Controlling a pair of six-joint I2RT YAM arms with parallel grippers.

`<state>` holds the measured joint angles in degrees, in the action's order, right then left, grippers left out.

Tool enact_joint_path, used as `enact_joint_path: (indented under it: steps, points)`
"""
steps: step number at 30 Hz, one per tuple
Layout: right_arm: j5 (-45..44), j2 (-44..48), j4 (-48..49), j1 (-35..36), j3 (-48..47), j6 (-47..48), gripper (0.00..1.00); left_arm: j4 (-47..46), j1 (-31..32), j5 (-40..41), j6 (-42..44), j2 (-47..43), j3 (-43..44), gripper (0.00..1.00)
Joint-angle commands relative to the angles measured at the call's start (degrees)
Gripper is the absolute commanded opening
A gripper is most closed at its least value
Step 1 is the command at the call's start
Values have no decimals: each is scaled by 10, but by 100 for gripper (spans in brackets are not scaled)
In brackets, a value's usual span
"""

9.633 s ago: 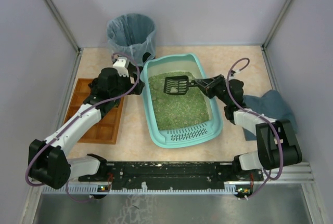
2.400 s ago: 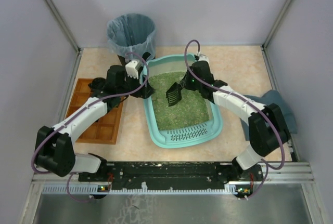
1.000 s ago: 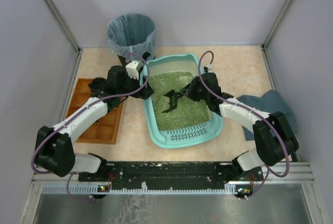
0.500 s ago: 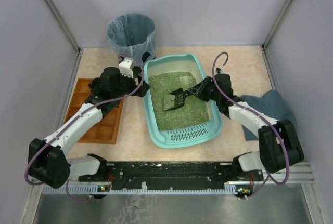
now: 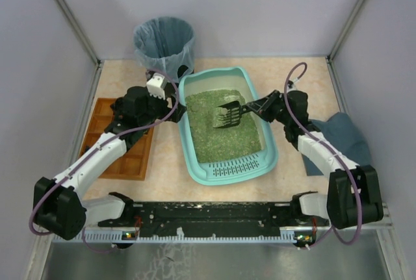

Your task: Clean the litter box

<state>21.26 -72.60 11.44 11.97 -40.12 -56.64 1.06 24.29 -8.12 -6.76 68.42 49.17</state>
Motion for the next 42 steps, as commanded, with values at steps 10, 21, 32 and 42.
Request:
enact_joint_path:
  steps: [10,21,32,42]
  points:
    - [102,23,148,-66,37,-71,0,-14,3,-1,8,-3,3,86]
    - [149,37,155,-123,55,-115,0,-9,3,-9,7,3,9,86]
    - [156,17,305,-109,93,-193,0,-11,2,-5,7,3,5,86]
    - [173,-7,331,-100,84,-226,0,-14,3,-4,6,5,2,86]
